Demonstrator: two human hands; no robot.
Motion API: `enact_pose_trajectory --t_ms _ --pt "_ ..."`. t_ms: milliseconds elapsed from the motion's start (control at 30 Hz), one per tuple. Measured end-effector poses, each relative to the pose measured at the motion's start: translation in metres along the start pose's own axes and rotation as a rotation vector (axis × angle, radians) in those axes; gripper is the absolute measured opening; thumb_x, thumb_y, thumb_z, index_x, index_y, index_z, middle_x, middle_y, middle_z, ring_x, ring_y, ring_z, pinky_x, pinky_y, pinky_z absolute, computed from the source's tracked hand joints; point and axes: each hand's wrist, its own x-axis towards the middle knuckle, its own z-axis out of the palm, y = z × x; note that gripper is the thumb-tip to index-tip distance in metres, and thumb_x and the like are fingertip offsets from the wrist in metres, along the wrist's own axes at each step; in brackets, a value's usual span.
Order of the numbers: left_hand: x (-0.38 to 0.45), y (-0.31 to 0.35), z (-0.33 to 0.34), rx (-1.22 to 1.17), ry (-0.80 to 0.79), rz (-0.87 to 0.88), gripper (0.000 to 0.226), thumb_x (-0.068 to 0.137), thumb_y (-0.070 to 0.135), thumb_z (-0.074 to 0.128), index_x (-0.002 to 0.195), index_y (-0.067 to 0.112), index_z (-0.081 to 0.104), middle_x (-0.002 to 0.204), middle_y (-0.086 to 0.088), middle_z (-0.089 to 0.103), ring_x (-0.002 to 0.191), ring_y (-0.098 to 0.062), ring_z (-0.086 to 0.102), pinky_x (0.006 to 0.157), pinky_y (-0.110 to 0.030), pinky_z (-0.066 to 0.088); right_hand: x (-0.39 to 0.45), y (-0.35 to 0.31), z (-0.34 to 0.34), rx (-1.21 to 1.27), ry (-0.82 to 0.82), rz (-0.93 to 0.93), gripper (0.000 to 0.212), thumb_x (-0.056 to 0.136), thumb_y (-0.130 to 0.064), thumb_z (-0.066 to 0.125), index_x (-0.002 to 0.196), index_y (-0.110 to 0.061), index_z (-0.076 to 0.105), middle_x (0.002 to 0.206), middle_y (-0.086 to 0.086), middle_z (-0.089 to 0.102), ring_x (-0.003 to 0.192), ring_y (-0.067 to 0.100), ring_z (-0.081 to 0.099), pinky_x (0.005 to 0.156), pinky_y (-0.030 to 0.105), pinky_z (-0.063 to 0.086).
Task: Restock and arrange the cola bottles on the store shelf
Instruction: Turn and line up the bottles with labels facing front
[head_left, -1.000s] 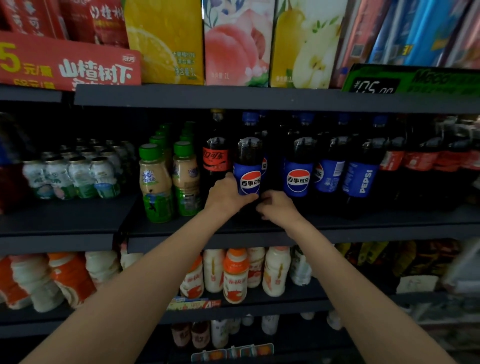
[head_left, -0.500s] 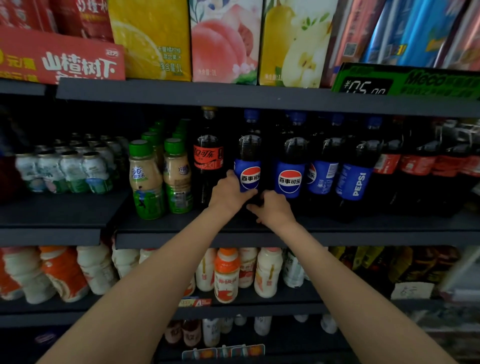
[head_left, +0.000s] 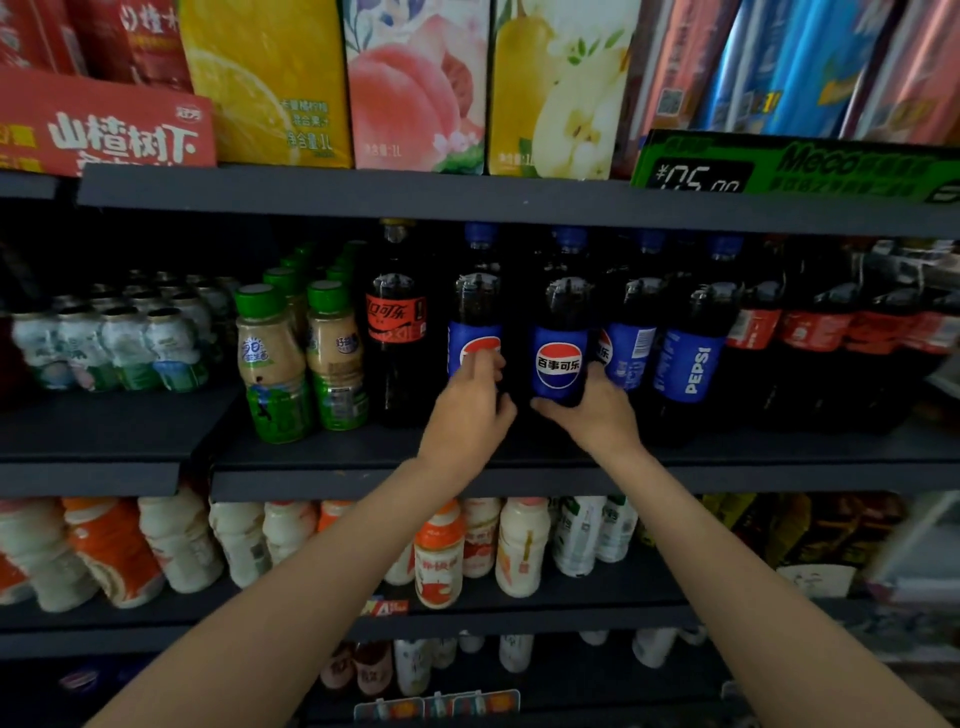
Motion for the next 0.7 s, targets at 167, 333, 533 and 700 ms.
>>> enact_pose_trajectory --t_ms 167,333,533,700 --pt "0.013 0.014 0.008 -0.215 -0.171 -0.205 0.054 0.088 0.024 0.060 0.133 0.003 0.039 0.130 -0.014 0.054 0.120 -0.025 0.053 0.099 -0.038 0.046 0.003 -0.009 0.003 -0.062 -0.025 0.016 0.056 0.076 -0.035 0.072 0.116 -0.004 0.047 0.116 0.017 0.061 0.111 0.033 0.056 0.084 0.040 0.051" --pt "0.015 0.015 -0.002 -0.080 -0.165 -0.246 0.048 0.082 0.036 0.065 0.121 0.011 0.052 0.117 -0.008 0.064 0.109 -0.024 0.060 0.084 -0.030 0.048 -0.006 -0.015 0.003 -0.050 -0.176 -0.125 0.058 0.072 -0.035 0.076 0.117 -0.008 0.051 0.116 0.011 0.062 0.108 0.029 0.060 0.082 0.034 0.050" --pt "0.015 0.025 -0.018 0.058 -0.169 -0.283 0.057 0.076 0.044 0.070 0.120 0.014 0.050 0.119 -0.006 0.063 0.109 -0.024 0.060 0.080 -0.026 0.043 -0.012 -0.015 -0.014 0.046 -0.351 -0.241 0.051 0.075 -0.022 0.076 0.120 -0.012 0.055 0.119 0.007 0.062 0.101 0.018 0.059 0.082 0.026 0.049" --pt "0.016 0.027 -0.019 0.064 -0.201 -0.322 0.061 0.076 0.045 0.069 0.121 0.010 0.045 0.120 -0.008 0.061 0.109 -0.026 0.058 0.078 -0.028 0.043 -0.001 -0.005 -0.024 0.131 -0.467 -0.104 0.038 0.086 -0.001 0.058 0.123 -0.006 0.055 0.116 0.012 0.061 0.083 0.019 0.062 0.061 0.019 0.055"
